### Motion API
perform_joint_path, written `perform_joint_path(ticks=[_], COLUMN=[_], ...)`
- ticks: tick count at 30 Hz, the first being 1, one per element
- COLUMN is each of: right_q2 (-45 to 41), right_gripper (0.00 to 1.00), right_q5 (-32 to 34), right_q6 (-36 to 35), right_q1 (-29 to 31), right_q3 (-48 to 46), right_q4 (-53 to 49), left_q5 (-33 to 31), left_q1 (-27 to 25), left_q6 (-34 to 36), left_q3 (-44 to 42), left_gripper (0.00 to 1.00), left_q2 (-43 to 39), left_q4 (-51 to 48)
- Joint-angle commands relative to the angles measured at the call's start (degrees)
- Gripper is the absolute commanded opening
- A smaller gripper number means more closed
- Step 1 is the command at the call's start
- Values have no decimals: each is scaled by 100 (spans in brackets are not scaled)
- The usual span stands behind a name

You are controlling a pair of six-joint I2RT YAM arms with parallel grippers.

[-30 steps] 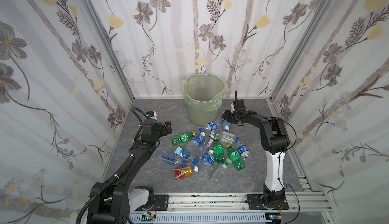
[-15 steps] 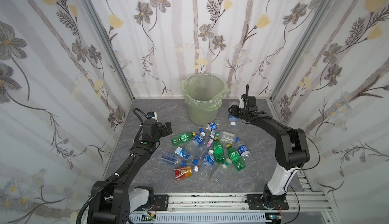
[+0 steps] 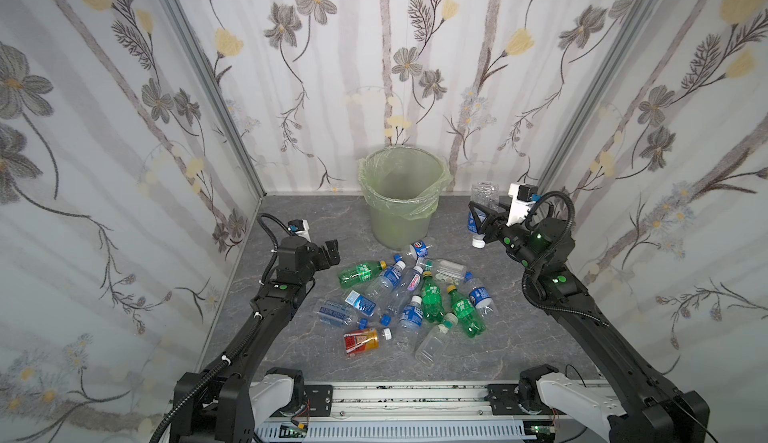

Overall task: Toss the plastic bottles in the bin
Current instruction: 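Lift the clear bottle over the bin with the right gripper and release it, then grasp the green yellow-capped soda bottle with the left gripper while the right gripper withdraws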

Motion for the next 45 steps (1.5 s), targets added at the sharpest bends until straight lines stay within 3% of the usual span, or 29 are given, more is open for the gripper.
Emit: perform_joint_path(ticks=[1, 5, 8, 11, 14, 19, 27, 31, 37, 45], right_q2=[74, 1254, 2826, 4442, 5110, 4509, 2669, 1693, 626, 122], right_gripper=[51, 51, 53, 77, 90, 96, 99, 100, 100, 100], right_q5=[20, 183, 343, 435, 477, 446, 114, 85, 129, 228], right_q6=[-127, -227, -57, 63, 76, -124, -263, -142, 82, 173], right_q1=[238, 687, 856, 904, 927, 918, 771, 595, 222, -66], right_q3=[318, 1701, 3540, 5737, 6629, 5677, 3203, 1845, 249, -531], right_q4=[530, 258, -553, -2026, -2745, -2335, -1553, -1142, -664, -600], left_q5=[127, 249, 319, 367, 550, 690, 826, 391, 53, -105], left_q1=[1, -1, -1, -1, -1, -10, -237, -740, -1140, -1380], left_q6=[-33, -63, -81, -140, -135, 250, 2081, 2912, 3244, 3463], left_q3=[-23, -5, 12, 40, 124, 456, 1539, 1656, 1678, 1837], left_gripper=[100, 100, 100, 100, 100, 100, 100, 100, 99, 94], left_q2=[-49, -75, -92, -134, -154, -41, 606, 848, 1617, 2642], left_q4=[96, 96, 90, 82, -26, -573, -2317, -2709, -2764, -2750])
